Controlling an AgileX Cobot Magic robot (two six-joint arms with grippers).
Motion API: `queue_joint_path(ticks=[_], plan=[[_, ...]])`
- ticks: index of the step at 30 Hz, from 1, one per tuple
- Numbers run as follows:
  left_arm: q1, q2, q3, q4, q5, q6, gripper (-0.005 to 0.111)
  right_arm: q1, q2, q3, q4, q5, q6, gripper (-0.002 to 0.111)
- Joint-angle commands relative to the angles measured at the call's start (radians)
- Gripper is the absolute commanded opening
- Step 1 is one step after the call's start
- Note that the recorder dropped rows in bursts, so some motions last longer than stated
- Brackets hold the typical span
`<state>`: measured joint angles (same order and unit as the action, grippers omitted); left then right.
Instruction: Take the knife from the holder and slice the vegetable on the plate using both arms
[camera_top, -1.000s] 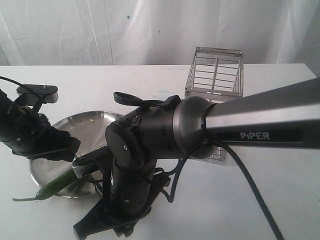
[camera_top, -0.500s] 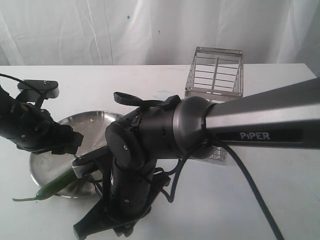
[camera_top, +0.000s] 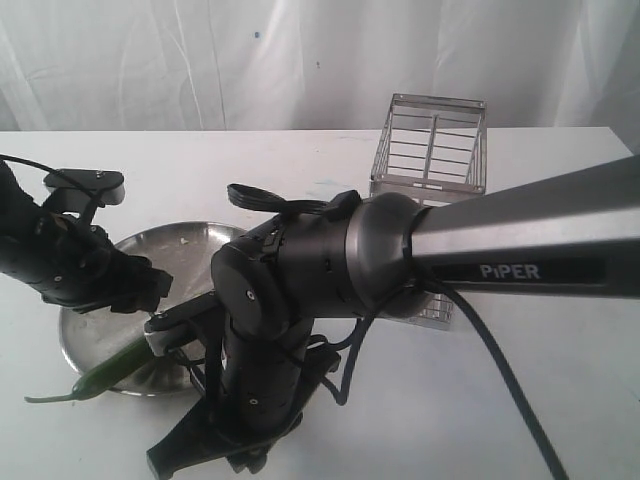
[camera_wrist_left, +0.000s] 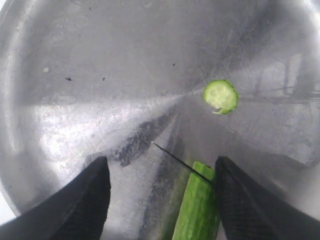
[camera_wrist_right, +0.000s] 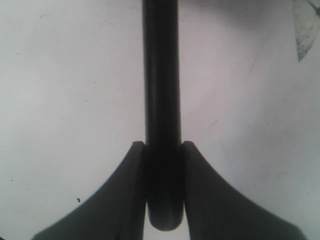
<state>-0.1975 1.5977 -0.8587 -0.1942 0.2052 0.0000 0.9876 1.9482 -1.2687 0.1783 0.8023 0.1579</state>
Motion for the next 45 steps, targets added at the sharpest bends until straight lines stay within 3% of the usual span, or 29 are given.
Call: queue_joint_path(ticks=[1, 12, 27, 45], plan=[[-0.004, 0.005, 0.008, -0.013, -0.01, 0.0, 0.064, 0.001, -0.001, 0.003, 0.0, -0.004, -0.009, 0.0], [-0.004, 0.157, 0.008, -0.006, 0.001, 0.008, 0.064, 0.001, -0.001, 0.003, 0.006, -0.004, -0.016, 0.0], [-0.004, 0.013, 0.007, 0.028, -0.007, 0.008, 0.064, 0.001, -0.001, 0.003, 0.006, 0.033, -0.062, 0.0], [-0.004, 0.015, 0.008, 0.028, 0.055, 0.008, 0.064, 0.001, -0.001, 0.003, -0.002, 0.05, -0.074, 0.0]])
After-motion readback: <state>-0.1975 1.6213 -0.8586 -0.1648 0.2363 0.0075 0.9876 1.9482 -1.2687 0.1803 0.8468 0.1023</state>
